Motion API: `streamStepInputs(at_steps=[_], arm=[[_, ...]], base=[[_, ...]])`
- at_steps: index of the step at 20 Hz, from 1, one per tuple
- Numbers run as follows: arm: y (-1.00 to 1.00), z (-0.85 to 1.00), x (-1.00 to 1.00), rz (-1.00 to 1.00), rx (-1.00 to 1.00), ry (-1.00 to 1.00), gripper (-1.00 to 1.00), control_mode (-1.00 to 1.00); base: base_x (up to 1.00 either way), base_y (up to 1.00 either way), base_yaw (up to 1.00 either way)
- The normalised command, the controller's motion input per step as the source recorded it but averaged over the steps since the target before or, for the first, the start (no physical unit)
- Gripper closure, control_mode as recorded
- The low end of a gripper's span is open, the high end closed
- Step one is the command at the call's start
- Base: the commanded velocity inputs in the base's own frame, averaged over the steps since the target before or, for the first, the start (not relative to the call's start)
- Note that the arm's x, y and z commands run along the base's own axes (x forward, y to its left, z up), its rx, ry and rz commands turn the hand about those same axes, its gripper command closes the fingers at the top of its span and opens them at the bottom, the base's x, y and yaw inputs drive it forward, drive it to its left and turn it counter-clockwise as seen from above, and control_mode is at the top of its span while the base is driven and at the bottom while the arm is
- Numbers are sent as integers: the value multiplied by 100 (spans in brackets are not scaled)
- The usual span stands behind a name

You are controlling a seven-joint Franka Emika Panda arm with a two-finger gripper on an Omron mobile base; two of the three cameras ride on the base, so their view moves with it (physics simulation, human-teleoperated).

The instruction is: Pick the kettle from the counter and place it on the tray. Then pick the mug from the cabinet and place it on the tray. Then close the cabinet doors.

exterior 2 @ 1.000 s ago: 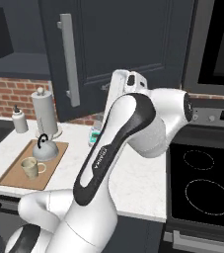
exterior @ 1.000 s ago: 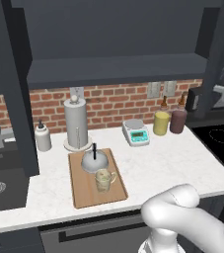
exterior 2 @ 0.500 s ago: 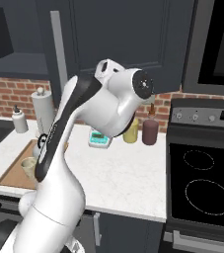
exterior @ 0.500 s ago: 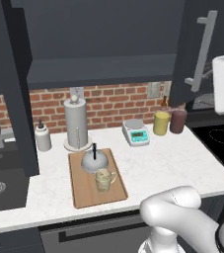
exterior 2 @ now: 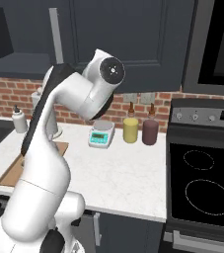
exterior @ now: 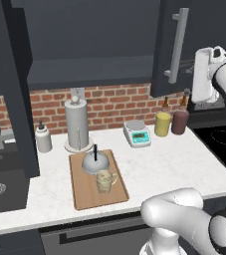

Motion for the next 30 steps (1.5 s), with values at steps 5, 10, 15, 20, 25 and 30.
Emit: streamStepInputs(at_steps=[5, 10, 15, 20, 25, 30], arm=[[0, -16, 95, -11, -1, 0, -100, -100], [0, -19, 89, -9, 0, 0, -100, -100], [0, -21, 80, -8, 0, 0, -100, -100], [0, -44, 42, -9, -3, 0, -100, -100], [0, -73, 1, -7, -8, 1, -100, -100], [0, -72, -13, -3, -10, 7, -100, -100]], base=[[0, 0, 0], [0, 0, 0], [0, 0, 0], [0, 0, 0], [0, 0, 0], [0, 0, 0]])
